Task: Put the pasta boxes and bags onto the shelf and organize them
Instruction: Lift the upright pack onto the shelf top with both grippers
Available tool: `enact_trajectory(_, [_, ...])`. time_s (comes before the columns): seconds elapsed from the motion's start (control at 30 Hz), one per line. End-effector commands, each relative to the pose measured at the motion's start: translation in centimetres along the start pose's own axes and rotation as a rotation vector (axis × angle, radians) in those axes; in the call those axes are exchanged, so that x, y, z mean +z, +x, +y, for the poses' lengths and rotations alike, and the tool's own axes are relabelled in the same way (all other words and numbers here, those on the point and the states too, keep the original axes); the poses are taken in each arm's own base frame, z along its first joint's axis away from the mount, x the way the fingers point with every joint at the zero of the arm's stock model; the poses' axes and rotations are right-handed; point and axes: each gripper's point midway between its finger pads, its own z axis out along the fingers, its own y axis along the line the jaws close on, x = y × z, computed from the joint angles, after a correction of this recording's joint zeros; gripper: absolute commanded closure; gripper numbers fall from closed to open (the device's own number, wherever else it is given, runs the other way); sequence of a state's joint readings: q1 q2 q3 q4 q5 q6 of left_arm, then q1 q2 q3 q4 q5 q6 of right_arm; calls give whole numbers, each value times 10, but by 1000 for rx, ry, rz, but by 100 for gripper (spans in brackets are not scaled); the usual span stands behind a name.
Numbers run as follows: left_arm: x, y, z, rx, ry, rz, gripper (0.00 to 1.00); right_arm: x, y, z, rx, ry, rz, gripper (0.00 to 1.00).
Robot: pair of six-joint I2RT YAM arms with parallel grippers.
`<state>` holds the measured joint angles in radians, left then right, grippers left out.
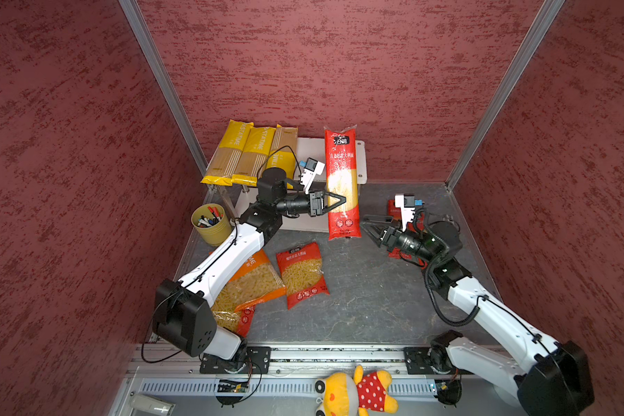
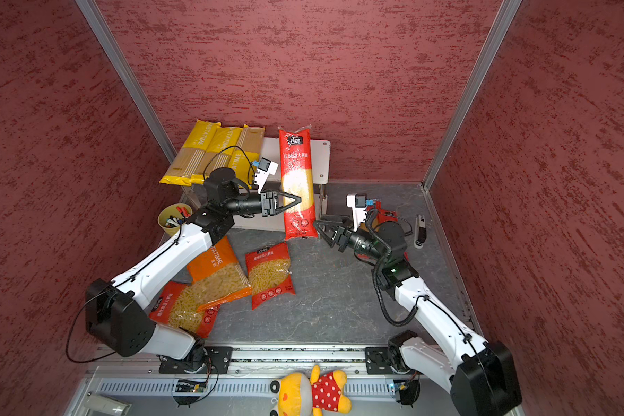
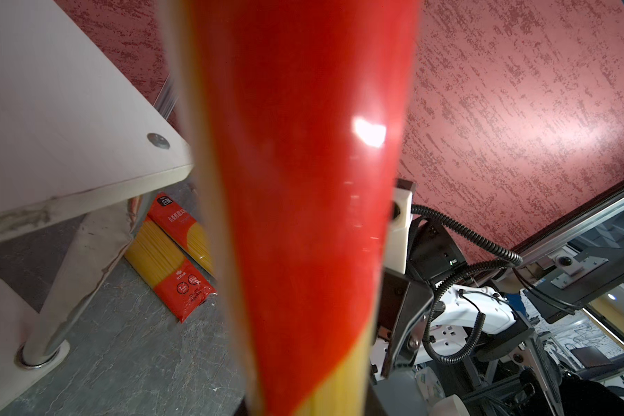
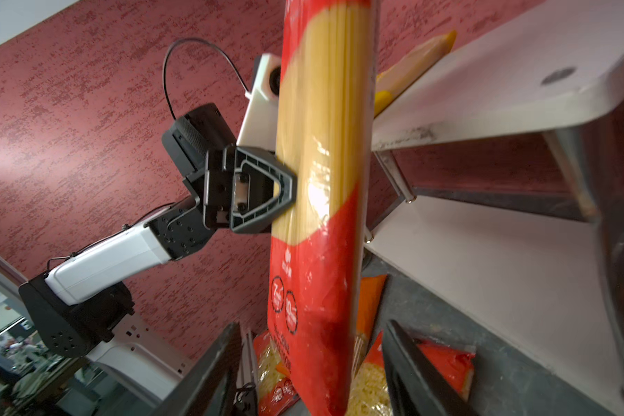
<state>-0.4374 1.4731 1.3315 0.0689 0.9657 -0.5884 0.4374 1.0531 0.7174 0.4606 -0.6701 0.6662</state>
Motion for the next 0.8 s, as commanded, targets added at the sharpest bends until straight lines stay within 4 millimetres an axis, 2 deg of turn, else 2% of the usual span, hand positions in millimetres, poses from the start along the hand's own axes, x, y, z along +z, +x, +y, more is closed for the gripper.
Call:
enact_trajectory(0.0, [-5,-27,-40,86,83,-44,92,11,13,-1,66,17,74,34])
enact_trajectory(0.17, [-9,-34,-55,103,110,-55,92,16,13,1,81,-17,75,34])
enact_trajectory(0.37, [-7,-33,-52,83,108,-49,92,23,-1,22,120,-138,15,38])
enact_trajectory(0.6, [-8,-39,-51,73,89,-58,92,33,-13,38,152,-225,-53,50])
enact_trajectory(0.7, [-12,-43,-45,63,67,-69,90,40,-14,42,161,-240,-61,62])
enact_trajectory(0.77, [-17,-48,-39,48,41,-88,85,43,-19,43,159,-245,-79,70])
